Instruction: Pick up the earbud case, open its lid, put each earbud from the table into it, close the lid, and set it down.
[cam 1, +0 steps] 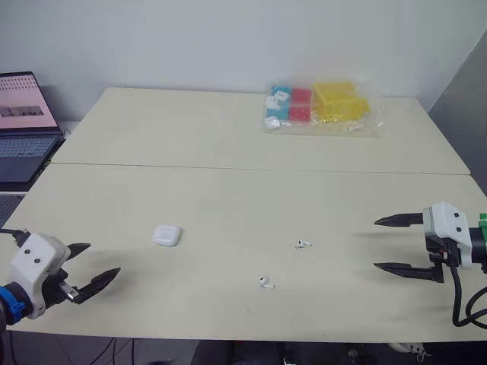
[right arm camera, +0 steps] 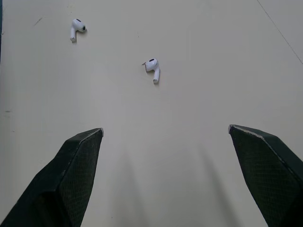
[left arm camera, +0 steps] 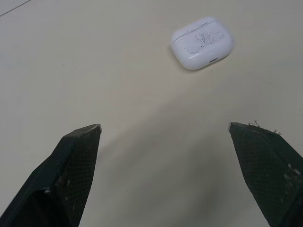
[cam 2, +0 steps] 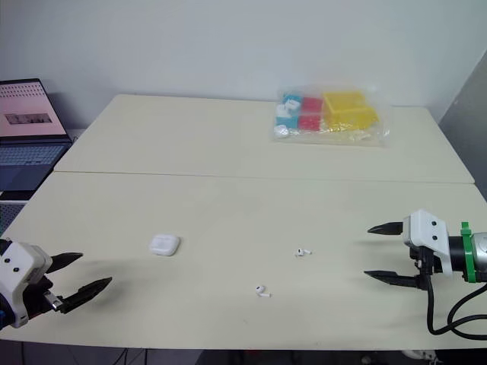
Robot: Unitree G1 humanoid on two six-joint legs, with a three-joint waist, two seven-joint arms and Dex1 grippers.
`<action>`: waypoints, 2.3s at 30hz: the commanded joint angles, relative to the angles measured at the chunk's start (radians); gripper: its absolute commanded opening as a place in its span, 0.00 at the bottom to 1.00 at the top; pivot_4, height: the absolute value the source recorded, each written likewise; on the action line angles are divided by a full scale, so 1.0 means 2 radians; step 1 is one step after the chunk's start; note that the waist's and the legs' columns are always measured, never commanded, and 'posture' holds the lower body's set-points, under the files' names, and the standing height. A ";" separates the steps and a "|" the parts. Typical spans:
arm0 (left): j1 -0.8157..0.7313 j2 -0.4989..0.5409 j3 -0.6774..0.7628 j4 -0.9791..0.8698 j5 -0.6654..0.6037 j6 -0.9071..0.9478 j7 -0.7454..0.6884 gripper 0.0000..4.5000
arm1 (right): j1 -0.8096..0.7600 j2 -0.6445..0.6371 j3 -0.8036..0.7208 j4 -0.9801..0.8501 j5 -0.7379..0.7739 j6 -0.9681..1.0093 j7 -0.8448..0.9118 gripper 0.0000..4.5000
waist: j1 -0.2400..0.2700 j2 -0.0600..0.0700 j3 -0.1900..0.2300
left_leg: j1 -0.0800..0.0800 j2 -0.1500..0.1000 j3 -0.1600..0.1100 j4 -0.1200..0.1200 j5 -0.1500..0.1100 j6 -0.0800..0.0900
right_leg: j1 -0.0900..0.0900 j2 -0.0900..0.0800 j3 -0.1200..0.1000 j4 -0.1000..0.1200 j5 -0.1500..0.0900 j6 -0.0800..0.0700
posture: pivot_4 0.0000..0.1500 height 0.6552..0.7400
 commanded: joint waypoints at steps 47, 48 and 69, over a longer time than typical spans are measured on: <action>-0.181 -0.172 -0.163 -0.094 -0.005 0.234 0.281 1.00 | -0.213 0.017 0.091 -0.068 0.069 0.118 -0.010 0.99 | 0.000 -0.001 -0.001 | 0.006 0.000 -0.001 0.002 0.000 0.000 | 0.007 0.002 0.001 0.000 0.002 0.002 | 1.00 0.99; -0.186 -0.174 -0.169 -0.089 -0.008 0.239 0.282 1.00 | -0.215 0.018 0.093 -0.070 0.067 0.117 -0.011 0.99 | 0.001 -0.001 -0.001 | 0.006 0.000 -0.001 0.002 0.000 0.000 | 0.007 0.002 0.001 0.000 0.002 0.002 | 1.00 0.99; -0.214 -0.152 -0.218 -0.045 0.000 0.261 0.253 0.61 | -0.225 0.029 0.102 -0.085 0.064 0.121 -0.012 1.00 | 0.001 0.000 -0.001 | 0.006 0.000 -0.001 0.002 0.000 0.000 | 0.007 0.001 0.001 0.000 0.002 0.002 | 1.00 0.99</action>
